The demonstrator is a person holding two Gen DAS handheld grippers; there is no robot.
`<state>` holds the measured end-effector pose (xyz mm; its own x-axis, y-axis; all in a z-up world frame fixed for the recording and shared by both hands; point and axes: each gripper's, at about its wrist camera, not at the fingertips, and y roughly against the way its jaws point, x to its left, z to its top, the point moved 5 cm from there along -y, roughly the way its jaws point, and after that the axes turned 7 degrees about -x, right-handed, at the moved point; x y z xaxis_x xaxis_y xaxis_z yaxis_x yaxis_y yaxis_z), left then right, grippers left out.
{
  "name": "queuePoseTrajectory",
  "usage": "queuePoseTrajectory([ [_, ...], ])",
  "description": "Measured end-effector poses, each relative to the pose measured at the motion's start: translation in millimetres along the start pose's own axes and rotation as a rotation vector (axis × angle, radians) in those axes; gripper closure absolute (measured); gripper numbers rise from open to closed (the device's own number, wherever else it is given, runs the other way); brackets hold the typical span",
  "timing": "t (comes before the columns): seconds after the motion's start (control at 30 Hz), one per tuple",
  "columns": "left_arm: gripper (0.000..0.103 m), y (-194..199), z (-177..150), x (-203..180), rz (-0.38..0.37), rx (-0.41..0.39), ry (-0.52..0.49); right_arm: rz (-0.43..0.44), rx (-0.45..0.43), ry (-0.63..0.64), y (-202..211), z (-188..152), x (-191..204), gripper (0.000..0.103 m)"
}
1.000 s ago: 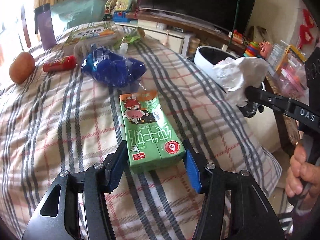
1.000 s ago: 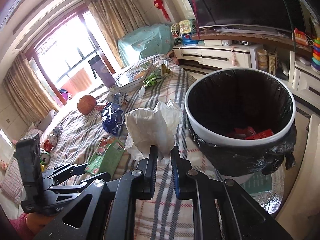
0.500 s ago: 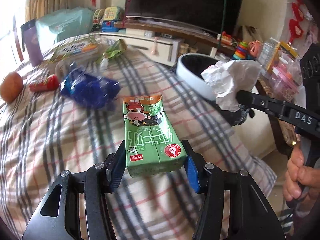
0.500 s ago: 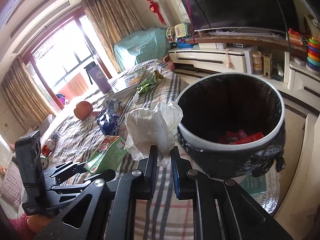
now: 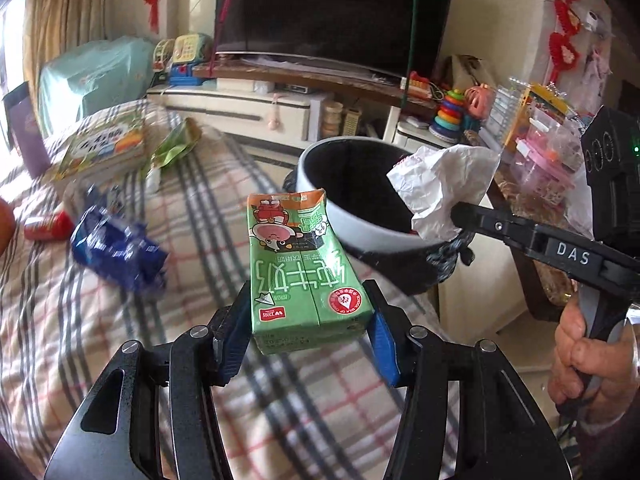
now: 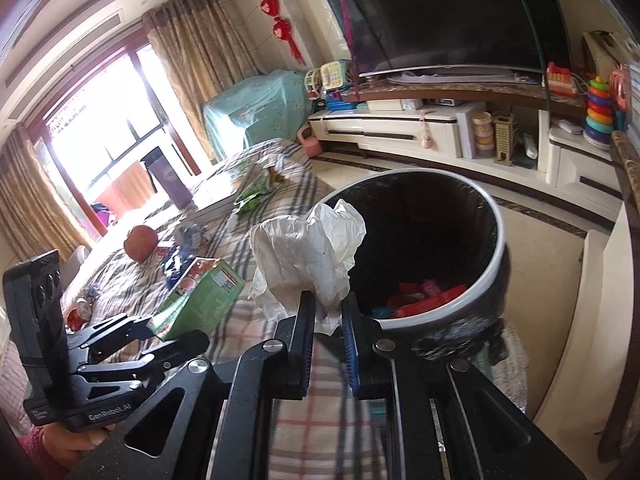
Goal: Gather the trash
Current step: 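Carry the green carton in the left tool while the right tool carries the plastic bag to the bin, then lower the green carton into the bin while the right tool lowers the plastic bag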
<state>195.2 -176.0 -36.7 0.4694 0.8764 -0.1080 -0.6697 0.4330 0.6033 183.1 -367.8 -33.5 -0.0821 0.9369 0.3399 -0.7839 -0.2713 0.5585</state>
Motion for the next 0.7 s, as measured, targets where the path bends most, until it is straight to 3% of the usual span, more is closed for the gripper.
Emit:
queuePoseTrajectory([
  [0.7, 0.052, -39, 41, -34, -0.063, 0.000, -0.060, -0.075, 0.001, -0.024, -10, 22, -45, 0.089],
])
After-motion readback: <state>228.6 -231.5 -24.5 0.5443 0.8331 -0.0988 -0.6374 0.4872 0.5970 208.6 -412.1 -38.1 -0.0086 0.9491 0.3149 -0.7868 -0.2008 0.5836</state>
